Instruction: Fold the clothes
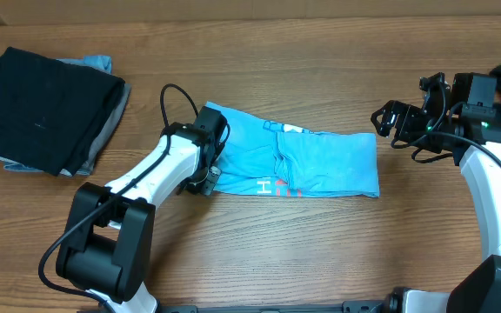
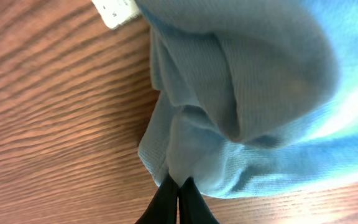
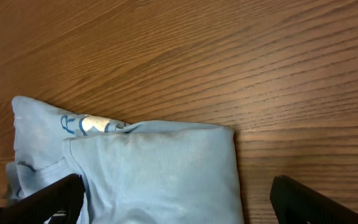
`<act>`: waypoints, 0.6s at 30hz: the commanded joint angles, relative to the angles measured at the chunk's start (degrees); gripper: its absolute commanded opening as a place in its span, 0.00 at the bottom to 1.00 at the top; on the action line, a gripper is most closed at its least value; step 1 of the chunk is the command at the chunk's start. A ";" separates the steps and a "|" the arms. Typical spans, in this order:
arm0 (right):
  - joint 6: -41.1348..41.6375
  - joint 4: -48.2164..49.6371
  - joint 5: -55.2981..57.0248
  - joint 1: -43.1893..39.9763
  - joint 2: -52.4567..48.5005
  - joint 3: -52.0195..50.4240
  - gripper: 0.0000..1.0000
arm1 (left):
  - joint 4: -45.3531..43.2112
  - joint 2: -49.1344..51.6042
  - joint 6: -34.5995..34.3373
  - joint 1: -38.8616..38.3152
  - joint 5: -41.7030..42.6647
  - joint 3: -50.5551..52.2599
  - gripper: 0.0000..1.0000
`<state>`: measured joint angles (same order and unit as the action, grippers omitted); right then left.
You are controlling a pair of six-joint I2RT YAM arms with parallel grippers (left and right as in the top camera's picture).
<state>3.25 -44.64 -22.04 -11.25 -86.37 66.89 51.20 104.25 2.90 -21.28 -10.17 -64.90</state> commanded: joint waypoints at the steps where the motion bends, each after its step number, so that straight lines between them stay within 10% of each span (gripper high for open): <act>1: 0.22 0.17 0.17 -0.09 0.74 1.01 1.00 | 4.13 -0.52 -0.39 -0.07 -0.96 -6.80 0.04; 18: 0.20 0.17 0.17 -0.09 0.74 1.01 1.00 | 1.46 -0.48 -0.52 0.00 -0.72 -11.10 0.07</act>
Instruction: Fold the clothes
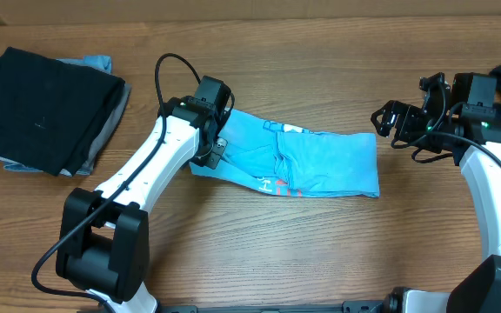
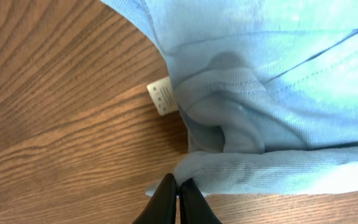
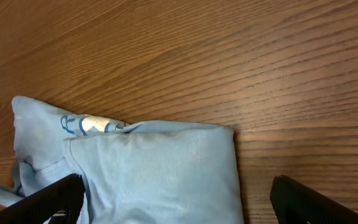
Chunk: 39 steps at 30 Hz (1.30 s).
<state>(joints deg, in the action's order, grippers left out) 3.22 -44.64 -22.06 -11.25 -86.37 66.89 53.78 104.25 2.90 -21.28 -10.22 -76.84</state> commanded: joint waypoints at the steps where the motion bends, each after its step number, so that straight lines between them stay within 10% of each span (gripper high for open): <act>1: 0.24 0.17 0.20 -0.09 0.74 1.01 1.00 | -1.73 -0.48 -0.52 0.00 -0.68 1.49 0.07; 22: 0.24 0.15 0.20 -0.09 0.74 1.01 1.00 | -16.09 -0.48 -1.88 2.03 -1.49 16.06 0.06; 28: 0.24 0.17 0.20 -0.09 0.74 1.01 1.00 | -14.97 -0.48 -1.88 2.25 -2.19 16.37 0.24; 30: 0.24 0.17 0.20 -0.09 0.74 1.01 1.00 | -14.58 -0.48 -1.88 2.25 -2.19 16.17 0.52; 39: 0.24 0.15 0.20 -0.09 0.74 1.01 1.00 | 0.24 -0.50 -5.77 2.56 -9.31 1.07 0.56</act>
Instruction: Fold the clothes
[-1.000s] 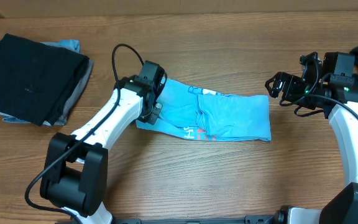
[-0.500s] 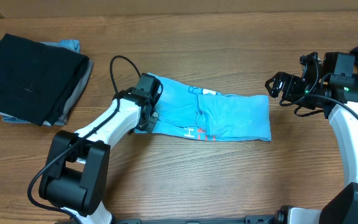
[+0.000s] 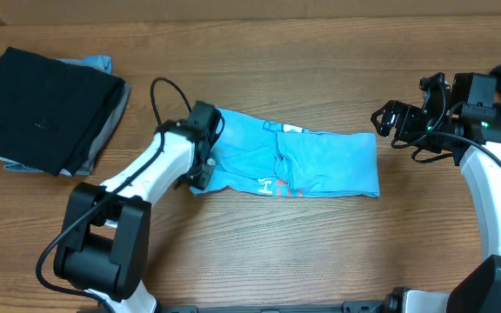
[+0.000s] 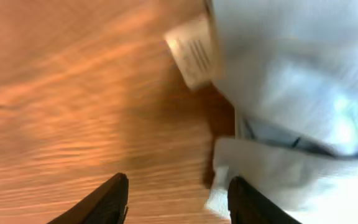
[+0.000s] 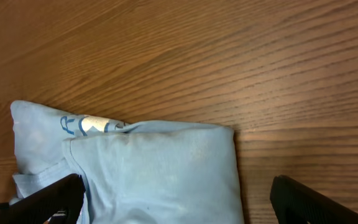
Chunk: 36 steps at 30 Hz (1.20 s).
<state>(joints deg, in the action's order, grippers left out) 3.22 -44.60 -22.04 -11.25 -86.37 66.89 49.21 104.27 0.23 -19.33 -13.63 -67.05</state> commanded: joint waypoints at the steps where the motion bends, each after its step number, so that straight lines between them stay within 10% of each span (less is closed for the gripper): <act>1: 0.24 0.13 0.17 -0.09 0.74 1.01 1.00 | 6.56 -0.52 -3.61 0.74 -7.41 -10.67 0.56; 6: 0.24 0.13 0.17 -0.09 0.74 1.01 1.00 | 13.20 -0.52 -6.49 2.12 -4.66 -18.18 0.68; 11: 0.24 0.11 0.17 -0.09 0.74 1.01 1.00 | 13.11 -0.50 -1.97 5.97 25.22 -15.15 0.69; 18: 0.24 0.11 0.17 -0.09 0.74 1.01 1.00 | 4.81 -0.50 0.68 12.33 45.13 -3.06 0.88; 36: 0.24 0.13 0.17 -0.09 0.74 1.01 1.00 | -15.63 -0.50 -10.99 12.57 35.47 9.68 0.89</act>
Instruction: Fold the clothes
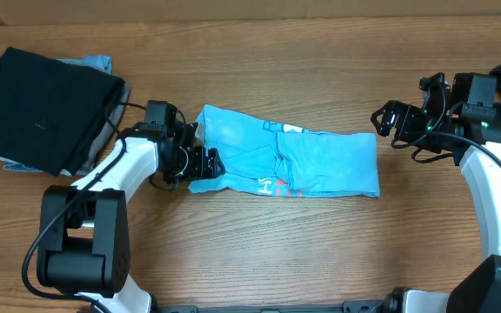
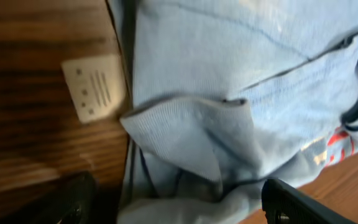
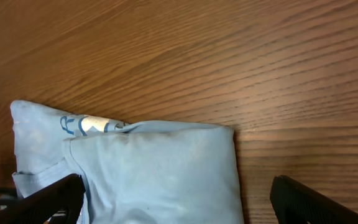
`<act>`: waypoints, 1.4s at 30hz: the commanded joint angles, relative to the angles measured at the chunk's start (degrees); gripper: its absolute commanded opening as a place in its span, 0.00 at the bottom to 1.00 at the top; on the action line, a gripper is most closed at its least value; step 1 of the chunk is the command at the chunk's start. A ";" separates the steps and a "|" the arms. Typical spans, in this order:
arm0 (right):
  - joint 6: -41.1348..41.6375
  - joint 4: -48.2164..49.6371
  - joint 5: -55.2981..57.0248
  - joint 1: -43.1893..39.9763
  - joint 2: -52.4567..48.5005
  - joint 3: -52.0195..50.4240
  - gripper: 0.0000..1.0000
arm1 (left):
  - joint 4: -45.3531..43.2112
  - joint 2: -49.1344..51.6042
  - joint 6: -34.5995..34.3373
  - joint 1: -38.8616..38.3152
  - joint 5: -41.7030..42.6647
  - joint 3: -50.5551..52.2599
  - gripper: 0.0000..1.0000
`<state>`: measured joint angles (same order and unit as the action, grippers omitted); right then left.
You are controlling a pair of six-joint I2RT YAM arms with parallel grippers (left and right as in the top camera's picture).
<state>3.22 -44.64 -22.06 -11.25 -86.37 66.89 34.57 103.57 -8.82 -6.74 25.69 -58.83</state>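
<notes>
A light blue shirt [image 1: 303, 161] lies folded into a long strip across the middle of the table, with red lettering on its front edge. My left gripper [image 1: 200, 162] stands open at the strip's left end, fingers spread on either side of a bunched fold [image 2: 185, 143]; a white care label [image 2: 95, 87] lies beside it. My right gripper [image 1: 388, 122] hangs open above the table just off the strip's right end [image 3: 166, 168], holding nothing.
A stack of folded dark clothes [image 1: 46, 109] sits at the far left, with a blue garment [image 1: 98, 63] under it. More dark cloth lies at the right edge behind the right arm.
My left gripper has turned and shifted left; it now faces the strip's left end from the left side, still open. The shirt and the right arm have not moved.
My left gripper was shut on the shirt's left end, low by the front edge. Then it held that end lifted and drawn toward the back. Later it stood open with the cloth lying down, and now it is open at the left end.
</notes>
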 commanded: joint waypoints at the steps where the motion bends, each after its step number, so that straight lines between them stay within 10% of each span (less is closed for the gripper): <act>1: 0.24 0.17 0.20 -0.09 0.74 1.01 1.00 | -1.03 0.20 -2.08 -0.02 -4.83 1.46 0.89; 15: 0.24 0.17 0.20 -0.09 0.74 1.01 1.00 | -4.79 0.20 -1.68 0.00 -5.75 4.98 0.97; 22: 0.24 0.15 0.20 -0.09 0.74 1.01 1.00 | -4.31 0.20 4.55 2.67 9.03 0.74 0.98; 42: 0.24 0.17 0.20 -0.09 0.74 1.01 1.00 | 1.31 0.22 12.02 2.60 0.70 1.07 0.98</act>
<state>3.25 -44.60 -22.04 -11.25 -86.37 66.89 37.19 102.78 1.91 -4.25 29.19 -57.91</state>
